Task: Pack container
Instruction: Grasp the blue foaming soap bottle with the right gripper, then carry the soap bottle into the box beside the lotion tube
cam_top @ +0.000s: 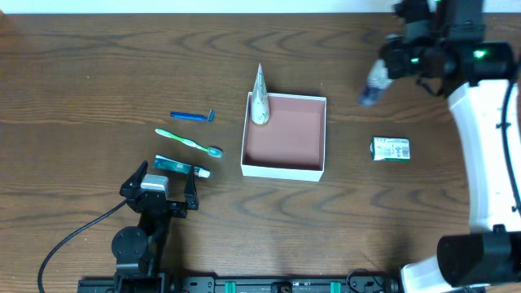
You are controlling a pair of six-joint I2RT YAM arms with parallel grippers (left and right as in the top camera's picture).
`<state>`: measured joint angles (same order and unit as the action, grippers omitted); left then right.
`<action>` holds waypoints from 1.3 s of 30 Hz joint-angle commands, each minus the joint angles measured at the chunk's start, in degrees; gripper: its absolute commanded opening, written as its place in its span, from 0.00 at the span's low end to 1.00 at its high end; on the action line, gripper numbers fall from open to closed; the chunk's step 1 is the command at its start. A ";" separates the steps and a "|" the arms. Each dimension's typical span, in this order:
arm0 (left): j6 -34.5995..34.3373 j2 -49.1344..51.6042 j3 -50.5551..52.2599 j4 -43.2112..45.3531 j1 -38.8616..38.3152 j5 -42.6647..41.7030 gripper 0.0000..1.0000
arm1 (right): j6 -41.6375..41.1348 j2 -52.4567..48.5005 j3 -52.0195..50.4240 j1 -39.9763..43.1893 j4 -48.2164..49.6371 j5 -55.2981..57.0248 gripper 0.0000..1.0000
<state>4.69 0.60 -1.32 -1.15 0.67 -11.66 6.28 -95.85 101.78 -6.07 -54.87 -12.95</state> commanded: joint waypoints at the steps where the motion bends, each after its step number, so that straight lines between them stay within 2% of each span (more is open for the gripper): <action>1: -0.07 -0.31 1.09 -1.81 0.28 -0.81 0.98 | 0.26 2.01 0.57 -6.12 0.94 -3.85 0.26; 7: -0.04 -0.31 1.09 -1.81 0.28 -0.81 0.98 | 1.99 0.74 0.52 -14.78 2.91 -3.37 0.27; 12: -0.04 -0.31 1.09 -1.81 0.28 -0.79 0.98 | 1.88 -1.68 0.52 -18.82 5.49 -1.60 0.27; 39: -0.07 -0.31 1.09 -1.81 0.28 -0.81 0.98 | 1.51 -15.06 0.52 -20.26 12.46 -3.96 0.26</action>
<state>4.69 0.58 -1.32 -1.15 0.67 -11.66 7.20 -110.56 101.75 -25.45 -43.27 -15.46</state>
